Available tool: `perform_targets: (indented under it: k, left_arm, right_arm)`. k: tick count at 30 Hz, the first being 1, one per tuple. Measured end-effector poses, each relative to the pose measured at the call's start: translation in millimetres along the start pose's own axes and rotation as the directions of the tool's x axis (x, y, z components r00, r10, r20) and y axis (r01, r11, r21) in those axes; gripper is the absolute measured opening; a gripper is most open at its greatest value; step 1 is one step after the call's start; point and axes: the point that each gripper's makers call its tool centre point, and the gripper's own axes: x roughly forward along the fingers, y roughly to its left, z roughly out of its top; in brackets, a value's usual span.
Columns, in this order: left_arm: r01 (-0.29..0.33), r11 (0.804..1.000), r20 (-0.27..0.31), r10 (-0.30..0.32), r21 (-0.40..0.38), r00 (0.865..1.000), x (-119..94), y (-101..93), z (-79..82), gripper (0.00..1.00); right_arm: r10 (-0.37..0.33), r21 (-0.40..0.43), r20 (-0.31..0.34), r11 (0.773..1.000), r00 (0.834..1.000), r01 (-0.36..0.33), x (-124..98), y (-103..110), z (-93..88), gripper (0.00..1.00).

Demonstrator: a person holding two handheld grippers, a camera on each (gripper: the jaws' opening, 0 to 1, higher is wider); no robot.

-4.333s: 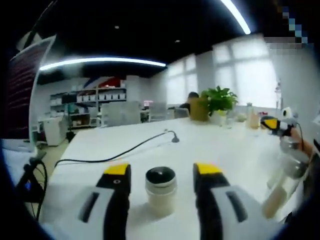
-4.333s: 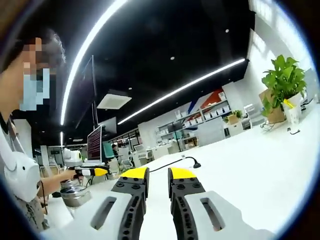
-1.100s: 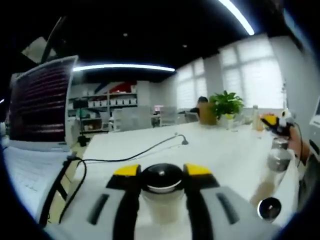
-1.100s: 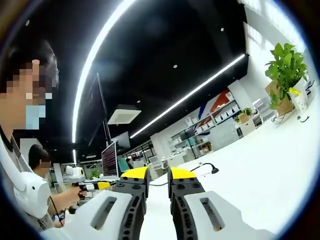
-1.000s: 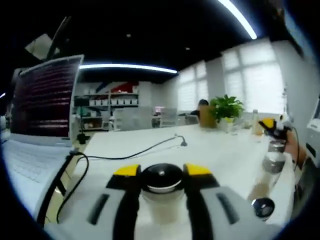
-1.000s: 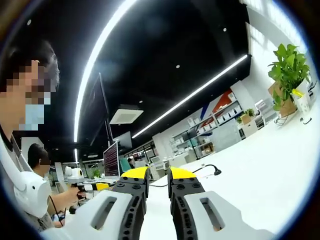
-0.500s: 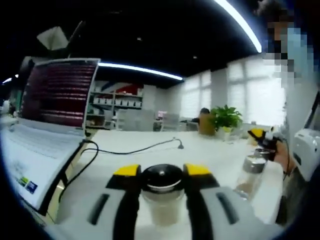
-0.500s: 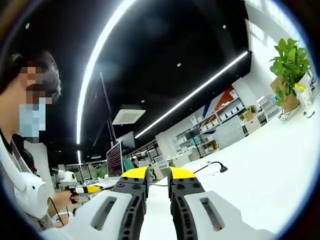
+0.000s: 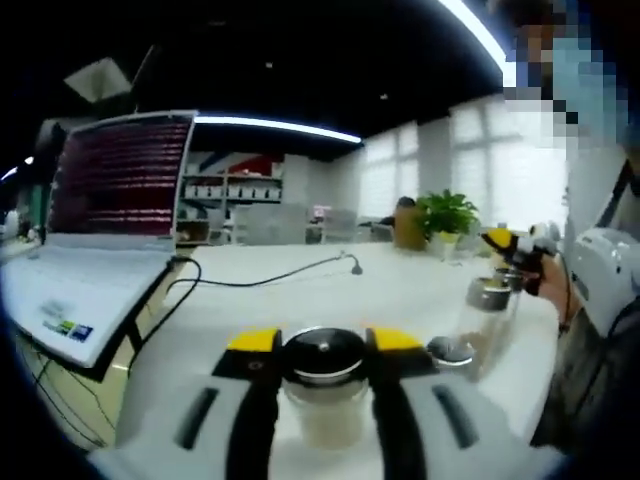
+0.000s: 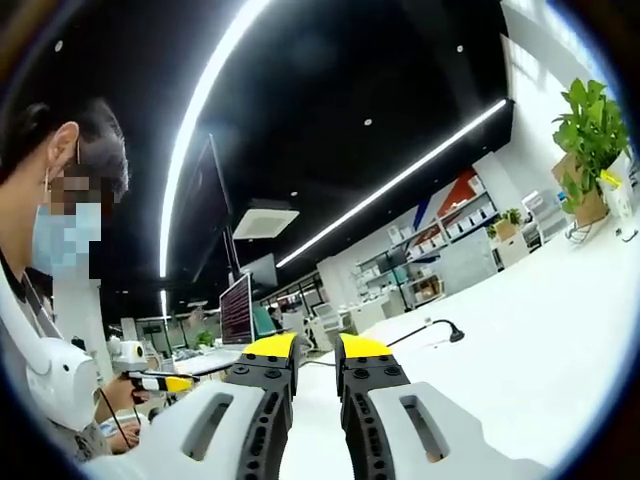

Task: Rotate the seasoning bottle until the label or dispensing opening points toward the visible target arrow and the bottle remains upright within the marked orientation range

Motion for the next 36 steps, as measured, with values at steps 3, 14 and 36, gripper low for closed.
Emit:
perform_targets:
  k: [3, 14, 36]
  left_arm:
    - [0.011, 1.0, -0.016, -0.011, 0.017, 1.0, -4.7, -7.3, -6.1, 0.35]
    - [-0.001, 0.999, -0.001, 0.001, 0.048, 1.0, -8.7, -16.2, -10.7, 0.35]
    - [0.04, 0.995, 0.024, -0.042, 0.088, 0.999, -10.3, -33.9, -25.8, 0.35]
  right_arm:
    - [0.01, 0.004, -0.002, 1.0, 1.0, -0.01, 0.0, 1.2, -0.1, 0.13]
    - [0.01, -0.012, 0.01, 1.0, 1.0, -0.01, -6.5, 2.6, 8.4, 0.13]
    - [-0.031, 0.002, 0.011, 1.0, 0.999, 0.031, -20.4, -7.8, 3.6, 0.13]
